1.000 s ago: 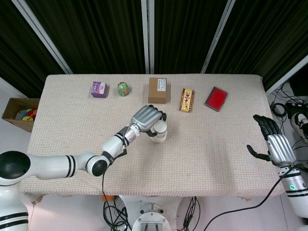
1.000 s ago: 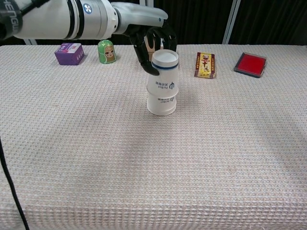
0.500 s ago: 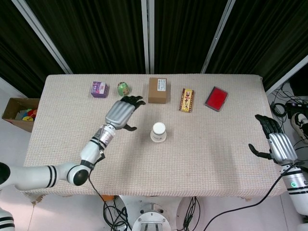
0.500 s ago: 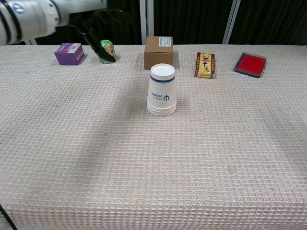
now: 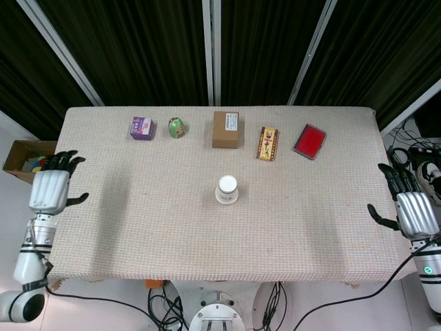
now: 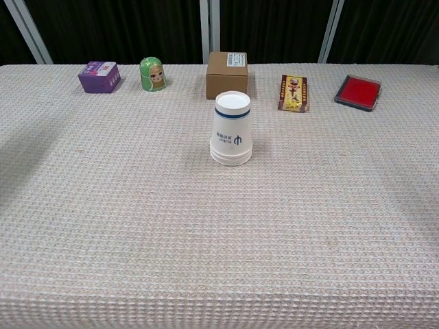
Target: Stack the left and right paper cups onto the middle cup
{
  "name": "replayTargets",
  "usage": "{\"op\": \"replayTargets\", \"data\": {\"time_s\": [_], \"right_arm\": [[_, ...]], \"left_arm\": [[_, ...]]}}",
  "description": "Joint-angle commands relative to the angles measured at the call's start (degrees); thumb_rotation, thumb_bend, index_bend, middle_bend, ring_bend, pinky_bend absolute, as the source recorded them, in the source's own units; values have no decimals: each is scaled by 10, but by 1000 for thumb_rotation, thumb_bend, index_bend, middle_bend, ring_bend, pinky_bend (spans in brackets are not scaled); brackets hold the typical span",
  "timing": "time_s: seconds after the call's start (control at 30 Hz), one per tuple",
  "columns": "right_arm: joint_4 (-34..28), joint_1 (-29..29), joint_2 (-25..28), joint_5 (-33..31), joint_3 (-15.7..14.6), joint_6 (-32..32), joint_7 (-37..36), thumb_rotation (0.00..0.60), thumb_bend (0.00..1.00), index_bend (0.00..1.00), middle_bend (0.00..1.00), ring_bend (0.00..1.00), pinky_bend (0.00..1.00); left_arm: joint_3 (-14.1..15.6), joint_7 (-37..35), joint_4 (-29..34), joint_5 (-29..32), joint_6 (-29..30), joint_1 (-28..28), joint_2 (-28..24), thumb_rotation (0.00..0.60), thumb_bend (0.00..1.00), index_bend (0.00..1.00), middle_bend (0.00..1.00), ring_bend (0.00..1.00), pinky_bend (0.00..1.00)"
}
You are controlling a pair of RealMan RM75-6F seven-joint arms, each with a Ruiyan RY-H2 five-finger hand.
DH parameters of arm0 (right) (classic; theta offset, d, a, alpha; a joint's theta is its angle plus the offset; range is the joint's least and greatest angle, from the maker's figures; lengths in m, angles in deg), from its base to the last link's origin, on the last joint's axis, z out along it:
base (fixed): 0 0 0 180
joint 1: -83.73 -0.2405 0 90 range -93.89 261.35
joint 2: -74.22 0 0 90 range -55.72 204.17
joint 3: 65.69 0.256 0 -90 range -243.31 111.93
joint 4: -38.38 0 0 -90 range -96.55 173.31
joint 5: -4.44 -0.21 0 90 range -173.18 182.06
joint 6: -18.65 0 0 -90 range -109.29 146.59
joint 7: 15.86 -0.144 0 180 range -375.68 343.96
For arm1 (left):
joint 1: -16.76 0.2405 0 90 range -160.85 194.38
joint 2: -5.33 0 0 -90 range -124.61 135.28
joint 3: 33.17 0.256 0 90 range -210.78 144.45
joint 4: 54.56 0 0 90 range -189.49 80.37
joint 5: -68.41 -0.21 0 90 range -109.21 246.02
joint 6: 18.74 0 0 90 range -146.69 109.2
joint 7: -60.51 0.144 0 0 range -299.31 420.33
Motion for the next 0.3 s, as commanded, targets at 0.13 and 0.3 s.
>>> {"op": "replayTargets", "data": {"time_s": [0.13, 0.3], "right_arm": [[12, 32, -32, 10, -17, 36, 55, 600, 292, 31, 12, 0, 0], [11, 50, -40, 20, -33, 43, 35, 600, 296, 12, 0, 0, 0]], "left_arm": [[56, -19, 28, -78, 73, 101, -20, 600, 92, 254, 155, 123, 164], [66, -18, 44, -122, 116, 154, -9, 600, 91, 252, 154, 124, 163]]}}
